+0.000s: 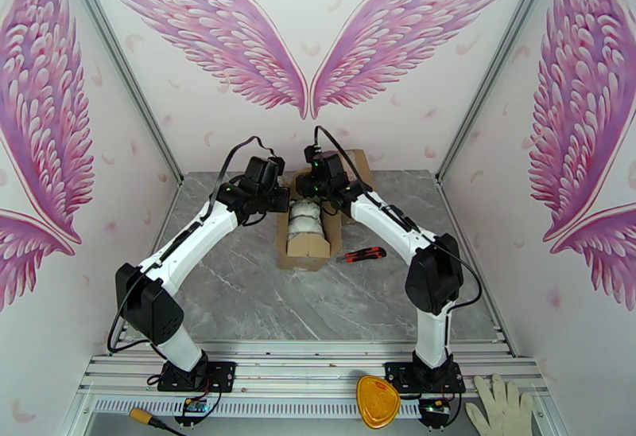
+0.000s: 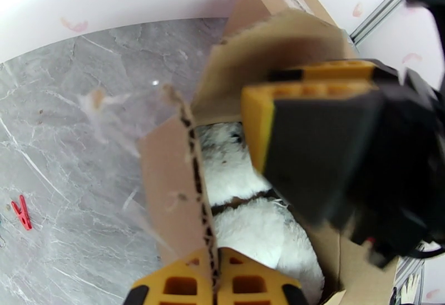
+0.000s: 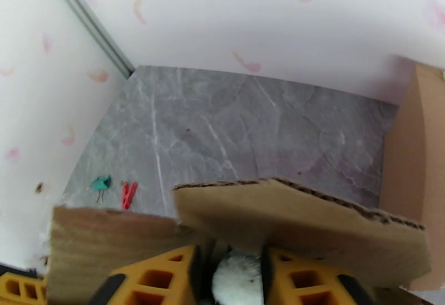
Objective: Unpack the express box
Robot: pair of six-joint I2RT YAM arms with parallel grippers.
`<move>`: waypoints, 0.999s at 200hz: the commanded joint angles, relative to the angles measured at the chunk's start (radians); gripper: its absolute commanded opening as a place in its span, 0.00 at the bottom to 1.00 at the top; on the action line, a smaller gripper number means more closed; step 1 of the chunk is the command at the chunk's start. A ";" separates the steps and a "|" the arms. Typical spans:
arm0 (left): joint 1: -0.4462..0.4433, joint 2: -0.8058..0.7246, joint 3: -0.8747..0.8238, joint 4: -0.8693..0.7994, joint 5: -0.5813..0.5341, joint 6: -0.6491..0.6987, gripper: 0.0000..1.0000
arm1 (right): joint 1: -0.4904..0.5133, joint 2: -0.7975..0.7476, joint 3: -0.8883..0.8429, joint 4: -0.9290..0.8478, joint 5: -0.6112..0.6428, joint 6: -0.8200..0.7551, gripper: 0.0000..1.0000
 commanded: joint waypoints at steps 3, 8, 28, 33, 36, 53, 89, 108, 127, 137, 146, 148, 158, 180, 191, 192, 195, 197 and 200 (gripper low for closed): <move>0.015 -0.045 0.051 0.087 -0.034 -0.006 0.00 | -0.005 -0.106 -0.049 -0.090 -0.087 -0.020 0.52; 0.016 -0.044 0.054 0.091 -0.035 -0.004 0.00 | -0.005 -0.117 -0.065 -0.101 -0.104 -0.020 0.54; 0.022 -0.043 0.059 0.108 -0.029 0.005 0.00 | -0.006 -0.146 -0.116 -0.138 -0.162 -0.016 0.64; 0.024 -0.043 0.058 0.113 -0.027 0.008 0.00 | -0.005 -0.146 -0.120 -0.151 -0.177 -0.022 0.65; 0.024 -0.043 0.059 0.116 -0.025 0.011 0.00 | -0.006 -0.145 -0.121 -0.159 -0.185 -0.027 0.66; 0.027 -0.040 0.062 0.135 -0.009 0.020 0.00 | -0.005 -0.125 -0.121 -0.201 -0.233 -0.068 0.72; 0.031 -0.040 0.060 0.176 0.008 0.042 0.00 | -0.011 -0.041 -0.067 -0.284 -0.366 -0.160 0.77; 0.041 -0.040 0.061 0.186 0.009 0.039 0.00 | -0.018 -0.017 -0.055 -0.301 -0.449 -0.184 0.77; 0.050 -0.042 0.054 0.199 0.006 0.033 0.00 | -0.030 -0.033 -0.085 -0.272 -0.529 -0.196 0.75; 0.058 -0.046 0.044 0.212 0.007 0.027 0.00 | -0.032 -0.046 -0.098 -0.266 -0.574 -0.210 0.73; 0.067 -0.047 0.040 0.223 0.009 0.018 0.00 | -0.032 -0.061 -0.111 -0.266 -0.597 -0.229 0.72; 0.068 -0.048 0.038 0.225 0.010 0.017 0.00 | -0.031 -0.064 -0.113 -0.266 -0.602 -0.233 0.72; 0.078 -0.049 0.032 0.240 0.015 0.005 0.00 | -0.032 -0.087 -0.137 -0.258 -0.611 -0.242 0.71; 0.094 -0.049 0.021 0.270 0.019 -0.017 0.00 | -0.032 -0.142 -0.207 -0.214 -0.642 -0.253 0.70; 0.101 -0.049 0.015 0.287 0.020 -0.028 0.00 | -0.032 -0.166 -0.239 -0.197 -0.667 -0.257 0.69; 0.101 -0.049 0.014 0.288 0.021 -0.030 0.00 | -0.032 -0.167 -0.242 -0.195 -0.668 -0.257 0.69; 0.103 -0.049 0.013 0.293 0.021 -0.032 0.00 | -0.031 -0.174 -0.250 -0.189 -0.670 -0.256 0.69; 0.104 -0.049 0.011 0.295 0.021 -0.034 0.00 | -0.031 -0.179 -0.256 -0.185 -0.672 -0.254 0.69; 0.107 -0.049 0.010 0.300 0.021 -0.039 0.00 | -0.031 -0.183 -0.268 -0.179 -0.676 -0.253 0.69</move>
